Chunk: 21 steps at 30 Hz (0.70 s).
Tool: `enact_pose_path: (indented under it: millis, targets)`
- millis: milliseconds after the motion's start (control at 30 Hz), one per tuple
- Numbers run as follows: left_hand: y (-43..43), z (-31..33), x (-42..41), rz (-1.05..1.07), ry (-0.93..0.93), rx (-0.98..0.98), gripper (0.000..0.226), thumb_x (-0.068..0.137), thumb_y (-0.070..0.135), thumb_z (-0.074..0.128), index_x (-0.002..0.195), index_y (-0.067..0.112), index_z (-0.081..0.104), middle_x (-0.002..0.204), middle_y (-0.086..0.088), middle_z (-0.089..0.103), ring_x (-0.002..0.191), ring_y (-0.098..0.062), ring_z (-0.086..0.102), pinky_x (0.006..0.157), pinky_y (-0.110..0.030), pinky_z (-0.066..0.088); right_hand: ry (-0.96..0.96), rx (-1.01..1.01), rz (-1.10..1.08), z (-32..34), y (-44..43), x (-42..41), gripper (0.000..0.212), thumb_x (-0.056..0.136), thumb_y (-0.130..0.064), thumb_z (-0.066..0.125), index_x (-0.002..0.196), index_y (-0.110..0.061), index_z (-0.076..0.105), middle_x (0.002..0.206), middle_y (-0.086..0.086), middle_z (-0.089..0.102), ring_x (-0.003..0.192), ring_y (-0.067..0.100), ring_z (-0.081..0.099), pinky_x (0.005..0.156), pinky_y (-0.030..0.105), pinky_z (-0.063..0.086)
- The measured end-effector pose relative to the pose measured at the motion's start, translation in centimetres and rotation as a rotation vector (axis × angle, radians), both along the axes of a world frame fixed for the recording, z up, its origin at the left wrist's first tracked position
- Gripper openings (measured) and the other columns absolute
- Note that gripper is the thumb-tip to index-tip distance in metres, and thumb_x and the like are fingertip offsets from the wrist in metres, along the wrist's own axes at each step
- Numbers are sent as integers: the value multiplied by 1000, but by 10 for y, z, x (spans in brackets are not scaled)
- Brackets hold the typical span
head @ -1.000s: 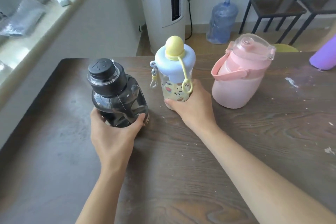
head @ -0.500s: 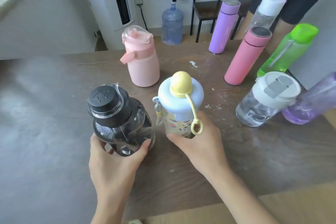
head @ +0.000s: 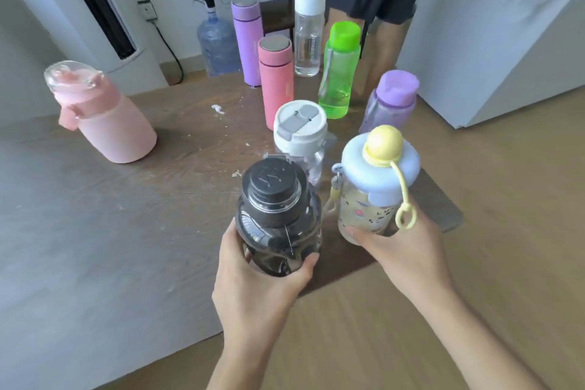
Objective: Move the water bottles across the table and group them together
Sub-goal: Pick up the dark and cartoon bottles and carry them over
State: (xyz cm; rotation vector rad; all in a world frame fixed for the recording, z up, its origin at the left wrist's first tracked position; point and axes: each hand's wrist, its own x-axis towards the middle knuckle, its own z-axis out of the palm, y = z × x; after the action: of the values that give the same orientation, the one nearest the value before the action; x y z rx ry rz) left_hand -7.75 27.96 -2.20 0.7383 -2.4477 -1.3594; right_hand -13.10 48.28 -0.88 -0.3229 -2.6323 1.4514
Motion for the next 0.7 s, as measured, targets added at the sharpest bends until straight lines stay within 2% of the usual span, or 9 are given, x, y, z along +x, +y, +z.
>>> enact_pose_path:
  millis: [67, 133, 300, 367, 467, 533, 700]
  targets:
    - [20, 3, -3, -58, -4, -2, 110, 39, 72, 90, 139, 49, 50, 133, 31, 70, 123, -1, 70, 102, -45, 58, -19, -16, -43, -1, 23, -5, 51, 58, -44, 90, 102, -29, 68, 94, -10, 78, 87, 7, 75, 76, 38, 61]
    - [35, 6, -6, -99, -1, 1, 113, 40, 72, 88, 143, 47, 49, 137, 29, 69, 128, -5, 69, 104, -45, 57, -33, -23, -78, -4, 39, -10, 51, 60, -40, 92, 103, -24, 70, 93, -8, 79, 86, 9, 76, 75, 38, 61]
    - [55, 7, -14, -140, 10, -5, 115, 41, 70, 87, 147, 46, 48, 140, 27, 68, 129, -6, 69, 102, -45, 58, -55, -21, -99, -11, 58, -18, 47, 61, -42, 90, 102, -26, 73, 89, -12, 78, 81, -1, 73, 60, 11, 46]
    - [57, 6, -17, -146, 16, 1, 116, 41, 69, 87, 148, 46, 48, 141, 26, 67, 130, -6, 68, 102, -45, 57, -36, -29, -106, -14, 60, -20, 48, 59, -44, 88, 102, -27, 73, 89, -14, 79, 80, -3, 72, 61, 9, 46]
    - [54, 2, -22, -166, 35, 22, 115, 44, 64, 90, 148, 39, 50, 143, 22, 67, 131, -10, 67, 103, -46, 57, -34, -100, -110, -23, 63, -21, 55, 58, -44, 87, 108, -27, 73, 98, -14, 80, 91, 1, 75, 78, 29, 59]
    - [53, -1, -25, -180, 40, 40, 115, 47, 59, 94, 151, 36, 49, 145, 19, 66, 133, -12, 66, 105, -47, 56, -42, -147, -103, -29, 66, -22, 60, 60, -42, 88, 115, -25, 71, 106, -10, 81, 99, 8, 77, 89, 43, 61]
    - [50, -6, -27, -223, 42, 96, 125, 45, 59, 97, 156, 38, 43, 151, 18, 61, 140, -12, 61, 111, -48, 54, -56, -154, -74, -23, 65, -17, 60, 67, -41, 87, 121, -25, 67, 116, -6, 78, 109, 15, 74, 97, 49, 58]
